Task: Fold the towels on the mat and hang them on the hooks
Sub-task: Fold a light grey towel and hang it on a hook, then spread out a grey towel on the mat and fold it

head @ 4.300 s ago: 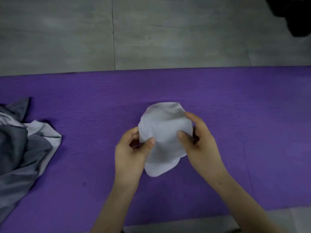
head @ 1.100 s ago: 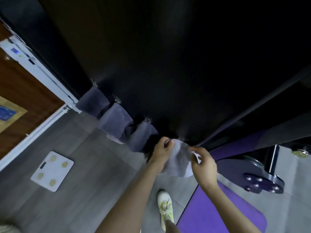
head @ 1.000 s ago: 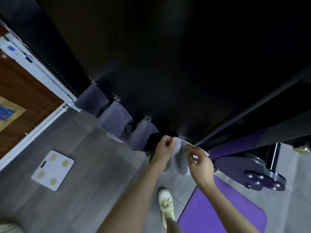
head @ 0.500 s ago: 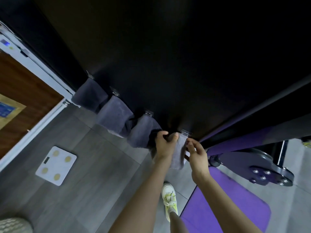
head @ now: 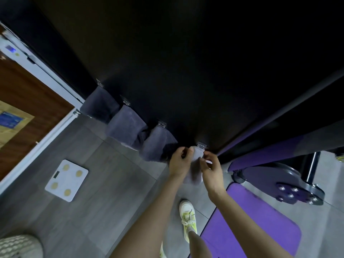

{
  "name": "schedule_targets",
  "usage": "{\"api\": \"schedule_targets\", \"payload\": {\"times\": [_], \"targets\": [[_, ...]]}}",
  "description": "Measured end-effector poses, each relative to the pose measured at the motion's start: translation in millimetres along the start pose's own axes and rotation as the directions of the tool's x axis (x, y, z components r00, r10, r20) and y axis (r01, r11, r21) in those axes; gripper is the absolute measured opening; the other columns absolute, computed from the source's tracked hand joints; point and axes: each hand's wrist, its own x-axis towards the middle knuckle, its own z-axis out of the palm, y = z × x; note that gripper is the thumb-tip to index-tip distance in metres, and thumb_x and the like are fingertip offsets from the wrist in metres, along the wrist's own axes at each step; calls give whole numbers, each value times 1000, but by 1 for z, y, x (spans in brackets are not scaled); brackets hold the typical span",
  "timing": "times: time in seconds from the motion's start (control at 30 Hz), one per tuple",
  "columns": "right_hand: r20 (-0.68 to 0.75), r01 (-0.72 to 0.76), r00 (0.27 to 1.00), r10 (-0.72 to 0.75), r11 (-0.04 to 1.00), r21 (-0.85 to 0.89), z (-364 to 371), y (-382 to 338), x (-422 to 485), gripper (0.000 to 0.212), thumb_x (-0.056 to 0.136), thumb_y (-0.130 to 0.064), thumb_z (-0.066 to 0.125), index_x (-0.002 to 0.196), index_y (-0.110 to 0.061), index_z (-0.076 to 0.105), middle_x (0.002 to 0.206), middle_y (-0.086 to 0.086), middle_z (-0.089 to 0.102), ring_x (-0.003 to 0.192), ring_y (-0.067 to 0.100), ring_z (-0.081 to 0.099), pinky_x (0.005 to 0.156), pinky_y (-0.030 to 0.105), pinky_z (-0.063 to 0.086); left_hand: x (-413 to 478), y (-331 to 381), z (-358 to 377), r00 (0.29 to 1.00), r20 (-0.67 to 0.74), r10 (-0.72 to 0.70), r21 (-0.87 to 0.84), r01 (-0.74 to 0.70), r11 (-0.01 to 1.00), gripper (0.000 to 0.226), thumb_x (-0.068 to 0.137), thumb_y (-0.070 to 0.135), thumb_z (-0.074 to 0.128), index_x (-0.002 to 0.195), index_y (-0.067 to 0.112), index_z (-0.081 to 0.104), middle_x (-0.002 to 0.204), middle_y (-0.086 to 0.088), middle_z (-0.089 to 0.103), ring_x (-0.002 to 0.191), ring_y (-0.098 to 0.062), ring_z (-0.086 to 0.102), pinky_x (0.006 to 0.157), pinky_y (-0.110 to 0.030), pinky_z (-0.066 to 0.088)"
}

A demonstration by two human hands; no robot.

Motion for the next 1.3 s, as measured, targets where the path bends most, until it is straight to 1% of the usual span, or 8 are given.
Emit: {"api": "schedule_targets", "payload": {"times": [0.1, 0.2, 0.33, 0.53, 0.7, 0.87, 1.13, 1.3], "targets": [[-32, -8, 999, 4, 991, -137, -6, -2, 1, 15, 94, -27, 53, 107, -24, 56, 108, -3, 61, 88, 13, 59, 83, 32, 48, -9, 4, -9, 999, 5, 49, -2, -49, 999, 28, 94, 28, 51, 112, 8, 59, 113, -10, 63, 107, -24, 58, 90, -29, 43], [-66, 3, 998, -20, 968, -250, -11, -5, -1, 17, 92, -34, 52, 104, -25, 60, 110, -5, 61, 89, 12, 59, 82, 33, 47, -22, 9, -20, 994, -28, 104, 11, -104, 995, 21, 93, 21, 53, 108, 8, 61, 109, -7, 63, 103, -20, 58, 84, -22, 41], [-43, 22, 998, -40, 931, -364, -21, -15, -11, 15, 92, -29, 49, 97, -22, 61, 104, -4, 63, 92, 19, 59, 75, 32, 46, -35, 15, -33, 979, -90, 182, 103, -172, 980, 9, 91, 21, 55, 83, 17, 59, 80, 2, 62, 80, -15, 59, 71, -20, 40], [-20, 44, 998, -61, 876, -480, -37, -18, -48, 27, 91, -34, 50, 68, -19, 51, 71, 2, 60, 73, 24, 56, 58, 30, 36, -65, 15, -60, 956, 29, 292, 164, -292, 942, 15, 89, 26, 55, 90, 13, 62, 82, -7, 70, 79, -24, 64, 76, -42, 52], [-46, 91, 989, -141, 823, -561, -59, 9, -104, 28, 92, -40, 51, 72, -20, 52, 68, -4, 57, 72, 22, 52, 60, 29, 32, -93, -10, -59, 929, 138, 344, 188, -365, 912, 14, 83, 25, 59, 90, 13, 63, 85, -10, 70, 83, -28, 65, 81, -44, 52], [15, 157, 981, -196, 735, -659, -98, 60, -160, 30, 89, -44, 53, 86, -18, 67, 89, 2, 70, 90, 23, 60, 68, 28, 36, -140, -27, -32, 888, 314, 336, 225, -413, 882, 8, 90, 14, 57, 87, 10, 63, 83, -12, 69, 82, -29, 64, 83, -41, 51], [83, 84, 996, -38, 739, -668, -208, 120, -209, 26, 93, -41, 51, 94, -20, 64, 84, -9, 59, 80, 13, 54, 65, 24, 36, -188, -58, 12, 830, 466, 308, 328, -485, 811, 10, 84, 21, 61, 75, 26, 61, 77, -4, 68, 78, -26, 64, 77, -39, 50], [195, 190, 979, -59, 609, -770, -289, 169, -216, 28, 93, -42, 50, 99, -18, 63, 95, -2, 66, 83, 19, 57, 66, 25, 39, -229, -78, 68, 834, 468, 291, 366, -483, 796, 17, 87, 12, 59, 76, 24, 59, 76, -2, 66, 74, -19, 61, 76, -34, 48]]}}
